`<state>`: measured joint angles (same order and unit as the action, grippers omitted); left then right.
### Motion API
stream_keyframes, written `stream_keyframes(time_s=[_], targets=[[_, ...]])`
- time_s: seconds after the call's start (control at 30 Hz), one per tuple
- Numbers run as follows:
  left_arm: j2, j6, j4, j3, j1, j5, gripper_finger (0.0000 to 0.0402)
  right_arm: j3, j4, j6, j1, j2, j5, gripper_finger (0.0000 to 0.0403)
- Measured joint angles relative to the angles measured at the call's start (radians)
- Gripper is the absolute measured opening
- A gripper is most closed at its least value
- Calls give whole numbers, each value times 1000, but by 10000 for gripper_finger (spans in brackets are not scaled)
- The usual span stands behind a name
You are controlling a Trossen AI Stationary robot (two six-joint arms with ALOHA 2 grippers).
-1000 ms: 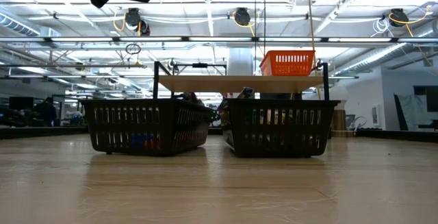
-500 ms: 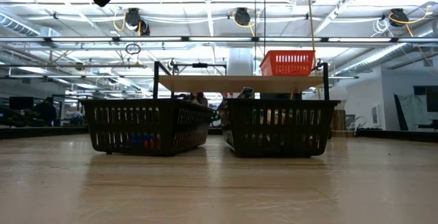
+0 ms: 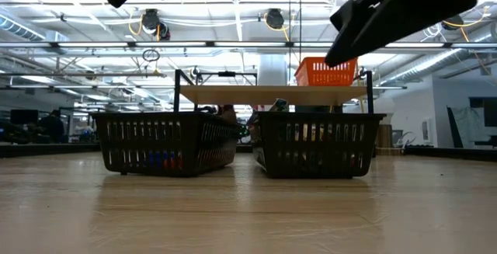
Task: Pick & Place Office Desk Supplies
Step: Put the right black basket filled with crayon box on the shelf
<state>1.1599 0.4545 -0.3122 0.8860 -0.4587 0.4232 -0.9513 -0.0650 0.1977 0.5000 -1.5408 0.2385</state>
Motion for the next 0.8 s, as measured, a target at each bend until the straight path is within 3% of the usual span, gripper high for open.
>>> stream_keyframes(time_s=[0.47,0.8], targets=[[0,29,-1,0,0,-4,237,-10,-115,64,-15,-12,-7,205],[0,26,-1,0,0,-5,237,-7,-103,105,-14,-86,-96,205]])
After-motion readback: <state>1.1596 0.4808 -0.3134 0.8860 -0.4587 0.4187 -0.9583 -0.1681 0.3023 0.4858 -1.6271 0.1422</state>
